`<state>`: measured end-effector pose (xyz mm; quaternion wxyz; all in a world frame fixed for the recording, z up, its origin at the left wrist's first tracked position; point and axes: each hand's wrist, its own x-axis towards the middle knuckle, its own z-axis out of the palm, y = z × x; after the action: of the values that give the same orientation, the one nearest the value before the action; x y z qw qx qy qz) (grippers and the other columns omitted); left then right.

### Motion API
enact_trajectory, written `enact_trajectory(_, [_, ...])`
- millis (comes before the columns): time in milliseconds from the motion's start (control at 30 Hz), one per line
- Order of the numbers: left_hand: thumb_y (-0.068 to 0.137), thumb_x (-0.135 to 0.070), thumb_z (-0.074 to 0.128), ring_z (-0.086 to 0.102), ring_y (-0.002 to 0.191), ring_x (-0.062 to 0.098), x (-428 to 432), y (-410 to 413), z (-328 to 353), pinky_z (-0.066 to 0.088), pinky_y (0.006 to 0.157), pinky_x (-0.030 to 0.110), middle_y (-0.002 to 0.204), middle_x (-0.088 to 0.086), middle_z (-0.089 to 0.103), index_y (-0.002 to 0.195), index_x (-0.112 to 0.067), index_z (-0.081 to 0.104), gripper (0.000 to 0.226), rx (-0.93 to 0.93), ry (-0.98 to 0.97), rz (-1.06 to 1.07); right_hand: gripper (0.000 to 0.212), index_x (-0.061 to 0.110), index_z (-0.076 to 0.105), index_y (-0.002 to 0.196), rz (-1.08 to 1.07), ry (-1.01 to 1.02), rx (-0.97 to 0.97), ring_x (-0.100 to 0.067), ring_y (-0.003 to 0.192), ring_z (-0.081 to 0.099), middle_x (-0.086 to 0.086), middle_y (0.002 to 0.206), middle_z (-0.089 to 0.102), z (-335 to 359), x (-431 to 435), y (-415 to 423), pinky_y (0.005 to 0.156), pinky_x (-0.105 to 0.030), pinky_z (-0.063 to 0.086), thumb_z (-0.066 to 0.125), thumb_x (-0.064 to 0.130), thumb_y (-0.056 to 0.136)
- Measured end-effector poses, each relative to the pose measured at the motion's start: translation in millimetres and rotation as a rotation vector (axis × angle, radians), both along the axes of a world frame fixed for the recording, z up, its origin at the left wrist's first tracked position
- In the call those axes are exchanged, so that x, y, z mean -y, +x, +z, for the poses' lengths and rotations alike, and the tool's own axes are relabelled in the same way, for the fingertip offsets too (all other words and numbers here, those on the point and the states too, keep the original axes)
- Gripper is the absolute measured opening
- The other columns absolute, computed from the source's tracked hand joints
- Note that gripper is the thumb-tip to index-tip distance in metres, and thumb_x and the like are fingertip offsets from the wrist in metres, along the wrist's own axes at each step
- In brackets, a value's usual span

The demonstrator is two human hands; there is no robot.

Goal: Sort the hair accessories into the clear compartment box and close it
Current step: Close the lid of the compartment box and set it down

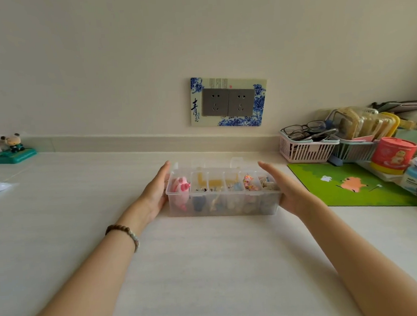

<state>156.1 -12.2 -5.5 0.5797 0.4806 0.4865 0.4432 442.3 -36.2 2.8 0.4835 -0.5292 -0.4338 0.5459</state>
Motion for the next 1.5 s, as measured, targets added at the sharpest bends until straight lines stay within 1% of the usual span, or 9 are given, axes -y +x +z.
enact_trajectory(167, [0.086, -0.062, 0.043, 0.065, 0.079, 0.028, 7.4, 0.7, 3.3, 0.045, 0.086, 0.043, 0.097, 0.014, 0.069, 0.112, -0.006, 0.063, 0.065, -0.123, 0.069, -0.063, 0.062, 0.012, 0.057, 0.116, -0.011, -0.05, 0.02, -0.032, 0.101, 0.066, -0.017, 0.113, 0.067, -4.3, 1.6, 0.8, 0.096, -0.045, 0.049, 0.062, 0.058, 0.075])
enact_trajectory(333, [0.078, -0.055, 0.055, 0.057, 0.117, 0.023, 10.8, -5.1, 3.7, 0.04, 0.104, 0.039, 0.127, 0.008, 0.061, 0.129, -0.01, 0.053, 0.068, 0.001, 0.137, -0.067, 0.093, 0.022, 0.052, 0.126, -0.034, -0.009, 0.078, -0.03, 0.118, 0.054, -0.009, 0.121, 0.061, -3.5, 3.7, -0.3, 0.094, -0.046, 0.05, 0.066, 0.076, 0.052])
enact_trajectory(500, [0.051, -0.072, 0.071, 0.048, 0.124, 0.013, 18.8, -0.7, 8.4, 0.031, 0.112, 0.037, 0.14, -0.003, 0.048, 0.137, -0.021, 0.04, 0.104, 0.064, 0.264, 0.007, 0.086, 0.032, 0.044, 0.128, -0.104, 0.179, 0.037, -0.023, 0.119, 0.051, -0.002, 0.13, 0.052, -2.0, 11.4, -4.2, 0.102, -0.049, 0.043, 0.065, 0.073, 0.055])
enact_trajectory(633, [0.033, -0.089, 0.06, 0.051, 0.117, 0.01, 23.1, 1.6, 14.6, 0.034, 0.105, 0.032, 0.129, -0.006, 0.053, 0.126, -0.026, 0.047, 0.113, 0.036, 0.358, 0.088, 0.068, 0.024, 0.049, 0.122, -0.19, 0.421, 0.162, -0.014, 0.113, 0.051, 0.0, 0.123, 0.056, 13.1, 18.8, -8.5, 0.103, -0.037, 0.037, 0.049, 0.071, 0.072])
enact_trajectory(800, [0.066, -0.076, 0.048, 0.045, 0.121, 0.008, 27.9, -1.2, 32.7, 0.031, 0.11, 0.036, 0.127, -0.006, 0.055, 0.118, -0.02, 0.056, 0.077, 0.087, 0.367, 0.143, 0.05, 0.029, 0.057, 0.114, -0.203, 0.442, 0.104, -0.014, 0.122, 0.048, 0.001, 0.129, 0.057, 31.5, 23.1, -7.1, 0.107, -0.036, 0.031, 0.046, 0.065, 0.081])
enact_trajectory(967, [0.075, -0.055, 0.063, 0.051, 0.108, 0.002, 35.1, -8.3, 34.3, 0.033, 0.106, 0.033, 0.112, -0.009, 0.06, 0.101, -0.02, 0.06, 0.044, -0.07, 0.383, 0.068, 0.012, 0.017, 0.053, 0.08, -0.218, 0.416, 0.177, -0.013, 0.098, 0.052, 0.007, 0.092, 0.06, 25.1, 35.1, -8.3, 0.087, -0.03, 0.035, 0.059, 0.024, 0.087])
enact_trajectory(1200, [0.069, -0.064, 0.066, 0.044, 0.129, 0.019, 54.4, -10.7, 10.5, 0.029, 0.113, 0.041, 0.142, -0.002, 0.044, 0.141, -0.016, 0.034, 0.093, -0.139, 0.149, -0.015, 0.06, 0.019, 0.041, 0.133, -0.19, 0.181, 0.004, -0.026, 0.12, 0.052, -0.008, 0.133, 0.052, -13.1, 45.6, -10.1, 0.106, -0.041, 0.033, 0.065, 0.028, 0.08])
enact_trajectory(1333, [0.091, -0.037, 0.054, 0.06, 0.108, 0.021, 64.0, -3.6, 9.8, 0.035, 0.109, 0.042, 0.112, 0.006, 0.068, 0.113, -0.011, 0.061, 0.035, -0.129, 0.166, -0.044, 0.052, 0.016, 0.048, 0.129, -0.186, 0.187, 0.003, -0.024, 0.115, 0.056, -0.009, 0.127, 0.059, -19.3, 53.7, -14.2, 0.091, -0.033, 0.038, 0.062, 0.033, 0.082])
enact_trajectory(1500, [0.093, -0.03, 0.052, 0.062, 0.089, 0.028, 68.4, -0.7, 9.3, 0.039, 0.105, 0.047, 0.101, 0.005, 0.067, 0.1, -0.018, 0.065, 0.019, -0.133, 0.196, -0.014, 0.056, 0.021, 0.045, 0.132, -0.189, 0.201, -0.018, -0.023, 0.119, 0.053, -0.004, 0.129, 0.058, -24.4, 56.8, -15.4, 0.1, -0.039, 0.036, 0.063, 0.037, 0.082])
